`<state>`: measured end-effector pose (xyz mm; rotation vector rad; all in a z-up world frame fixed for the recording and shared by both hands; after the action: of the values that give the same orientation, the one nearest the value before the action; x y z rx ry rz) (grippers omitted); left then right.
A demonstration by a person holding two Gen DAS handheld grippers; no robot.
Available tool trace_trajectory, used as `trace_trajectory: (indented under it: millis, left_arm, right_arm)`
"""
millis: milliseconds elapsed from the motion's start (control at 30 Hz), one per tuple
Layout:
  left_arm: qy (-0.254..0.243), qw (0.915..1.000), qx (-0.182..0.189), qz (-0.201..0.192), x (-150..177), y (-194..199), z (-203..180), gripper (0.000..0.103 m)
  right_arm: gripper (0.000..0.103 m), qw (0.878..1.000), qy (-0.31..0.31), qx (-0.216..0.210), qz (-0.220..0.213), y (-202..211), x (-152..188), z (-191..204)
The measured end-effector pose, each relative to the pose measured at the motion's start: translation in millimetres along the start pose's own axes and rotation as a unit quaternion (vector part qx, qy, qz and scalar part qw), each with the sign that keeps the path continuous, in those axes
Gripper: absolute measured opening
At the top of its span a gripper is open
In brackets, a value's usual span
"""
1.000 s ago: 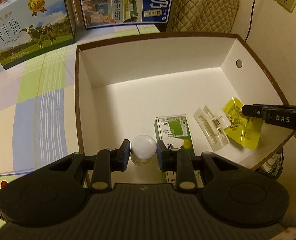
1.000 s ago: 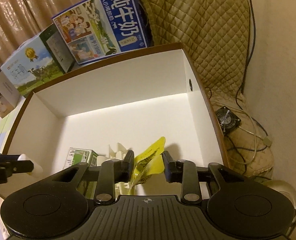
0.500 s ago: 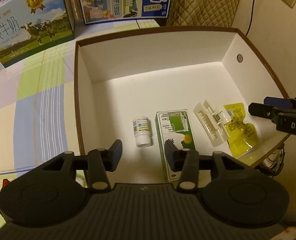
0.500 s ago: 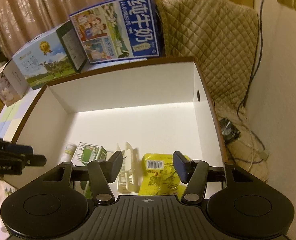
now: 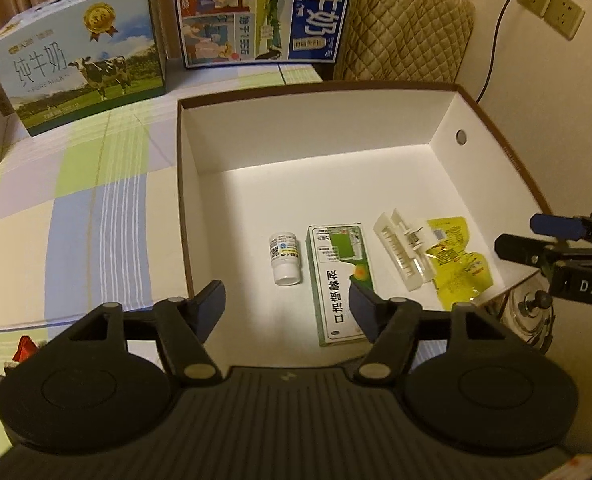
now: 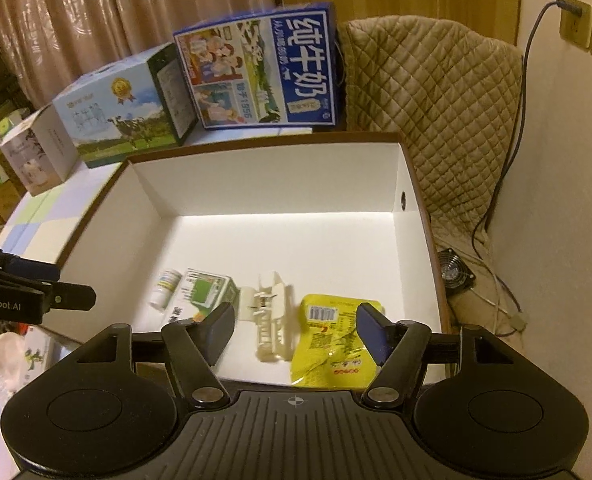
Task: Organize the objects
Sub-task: 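Lower the white bottle into the brown box and open left tool, then return both tools to the table, left tool reaching for white tube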
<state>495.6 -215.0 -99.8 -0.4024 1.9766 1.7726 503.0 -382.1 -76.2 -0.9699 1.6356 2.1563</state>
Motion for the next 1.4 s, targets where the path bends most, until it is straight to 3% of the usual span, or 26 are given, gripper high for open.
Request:
trace_trajectory:
  millis: [467,800,1067,1400]
  left_arm:
    - [0.026,0.9992,-0.025,-0.019,28.2,48.6,14.7,0.076]
    - [0.025,0.9990,-0.014,-0.033,62.9,82.0,40.0,0.083]
    - [0.054,0.9980,-0.025,-0.021,116.3,105.1,101.4,0.083]
    - [0.112,0.9912,-0.067,0.024,187.7,110.1,183.9,0.083]
  right_arm:
    - [0.065,0.999,0.017,-0.040,-0.003,24.2,12.3,48.0]
    - [0.065,0.998,0.005,-0.057,0.009,39.7,44.1,93.3]
    - [0.065,0.994,-0.034,-0.092,0.054,33.0,78.2,139.7]
    - [0.065,0.991,-0.023,-0.102,0.086,16.9,101.9,196.2]
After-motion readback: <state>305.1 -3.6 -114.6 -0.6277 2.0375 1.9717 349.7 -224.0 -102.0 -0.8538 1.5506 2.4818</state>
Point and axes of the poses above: each gripper's, at about its wrist camera, not at the fingertips, and y roughly against the way its jaws point, z to its left, x to its underside, the point moved 9 cm from there along -y, roughly the way its jaws point
